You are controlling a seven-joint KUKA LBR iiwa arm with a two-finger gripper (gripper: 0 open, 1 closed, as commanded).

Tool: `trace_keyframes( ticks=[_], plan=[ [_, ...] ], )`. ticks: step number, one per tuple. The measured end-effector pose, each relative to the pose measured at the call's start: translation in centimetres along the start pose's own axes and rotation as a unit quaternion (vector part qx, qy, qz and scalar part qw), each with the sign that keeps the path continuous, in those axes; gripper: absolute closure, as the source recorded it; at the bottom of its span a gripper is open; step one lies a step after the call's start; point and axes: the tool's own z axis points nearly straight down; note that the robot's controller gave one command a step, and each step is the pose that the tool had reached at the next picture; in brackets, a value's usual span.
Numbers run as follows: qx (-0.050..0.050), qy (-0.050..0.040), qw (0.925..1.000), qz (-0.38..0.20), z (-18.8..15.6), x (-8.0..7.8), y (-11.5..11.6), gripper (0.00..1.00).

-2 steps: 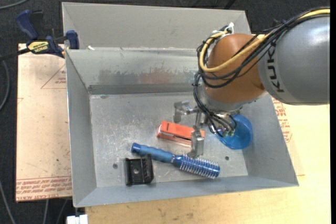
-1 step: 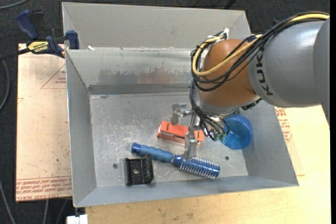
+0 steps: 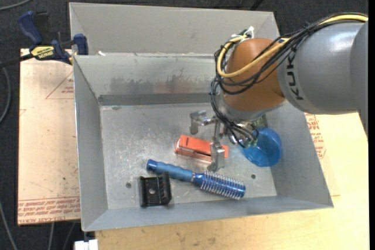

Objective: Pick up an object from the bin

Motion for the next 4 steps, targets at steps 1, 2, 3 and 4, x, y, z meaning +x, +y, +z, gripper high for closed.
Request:
trace_keyframes(
  ticks=[1,2,3,4],
  plan=[
    [-0.001,-0.0009,0.9993,-0.038,4.3,-1.5,-2.7,1.0],
    [-0.001,-0.001,0.9993,-0.038,4.3,-1.5,-2.7,1.0],
    [-0.002,0.0046,0.9992,-0.04,1.2,-1.2,-2.4,1.0],
    [-0.001,-0.0009,0.9991,-0.042,-3.9,-1.6,-2.8,1.0]
  ],
)
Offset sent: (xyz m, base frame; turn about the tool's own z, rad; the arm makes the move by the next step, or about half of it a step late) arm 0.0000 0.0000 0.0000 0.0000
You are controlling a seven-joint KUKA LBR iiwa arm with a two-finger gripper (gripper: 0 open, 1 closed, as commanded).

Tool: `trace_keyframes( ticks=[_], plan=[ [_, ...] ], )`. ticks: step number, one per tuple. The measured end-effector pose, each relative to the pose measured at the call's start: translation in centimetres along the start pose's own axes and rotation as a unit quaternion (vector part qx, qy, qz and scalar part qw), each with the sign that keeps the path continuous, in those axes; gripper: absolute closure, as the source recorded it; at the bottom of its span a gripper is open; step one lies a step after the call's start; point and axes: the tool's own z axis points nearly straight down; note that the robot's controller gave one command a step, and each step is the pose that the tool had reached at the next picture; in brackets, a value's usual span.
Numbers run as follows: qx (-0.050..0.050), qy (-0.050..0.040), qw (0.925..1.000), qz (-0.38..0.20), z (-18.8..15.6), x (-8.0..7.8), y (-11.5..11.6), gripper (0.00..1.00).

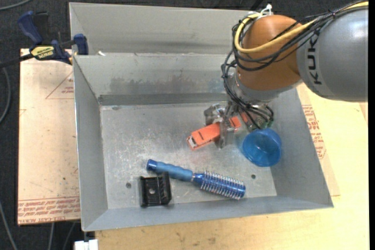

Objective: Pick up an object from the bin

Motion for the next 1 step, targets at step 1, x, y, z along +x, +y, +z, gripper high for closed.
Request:
trace_keyframes(
  ticks=[1],
  plan=[
    [-0.001,0.0037,1.0,0.003,-5.02,-0.59,-0.23,1.0]
  ],
)
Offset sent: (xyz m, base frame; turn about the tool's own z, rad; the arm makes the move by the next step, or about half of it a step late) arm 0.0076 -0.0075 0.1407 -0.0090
